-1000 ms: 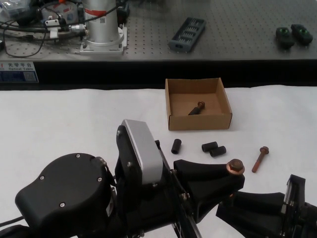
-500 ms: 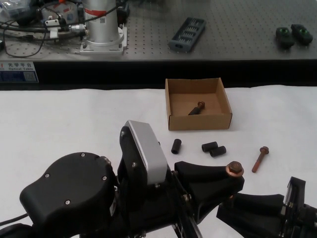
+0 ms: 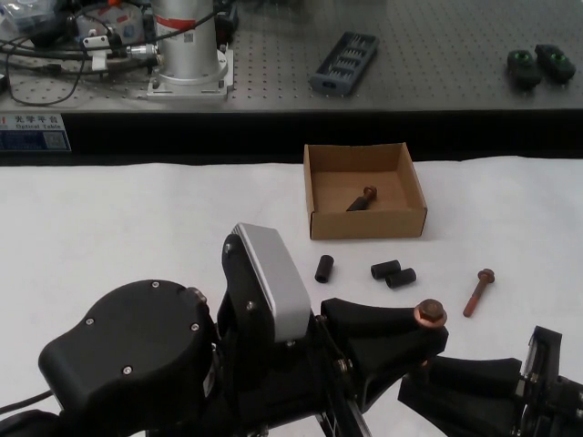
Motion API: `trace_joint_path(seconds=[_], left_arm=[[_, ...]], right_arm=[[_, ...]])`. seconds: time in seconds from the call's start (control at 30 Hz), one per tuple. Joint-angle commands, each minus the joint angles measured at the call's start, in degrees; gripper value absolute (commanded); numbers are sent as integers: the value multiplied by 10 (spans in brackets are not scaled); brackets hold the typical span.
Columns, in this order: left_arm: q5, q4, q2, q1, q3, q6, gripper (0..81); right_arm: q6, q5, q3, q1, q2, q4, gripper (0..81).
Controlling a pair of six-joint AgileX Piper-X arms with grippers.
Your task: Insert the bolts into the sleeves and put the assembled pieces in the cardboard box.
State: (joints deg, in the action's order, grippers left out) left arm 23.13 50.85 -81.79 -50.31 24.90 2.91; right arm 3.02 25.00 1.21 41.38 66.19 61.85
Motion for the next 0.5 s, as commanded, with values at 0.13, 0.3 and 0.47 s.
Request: trace_joint_path(seconds=[0.13,0.3,0.47], left_arm=[[-49,-45,-6,3,-4,-34,117],[-49,-45,-6,3,-4,-34,302],[-49,-45,-6,3,-4,-34,332]], right_arm=[[8,4,-12,-1,-8,58,53],[8,4,-12,-1,-8,58,53],[8,4,-12,-1,-8,58,53]])
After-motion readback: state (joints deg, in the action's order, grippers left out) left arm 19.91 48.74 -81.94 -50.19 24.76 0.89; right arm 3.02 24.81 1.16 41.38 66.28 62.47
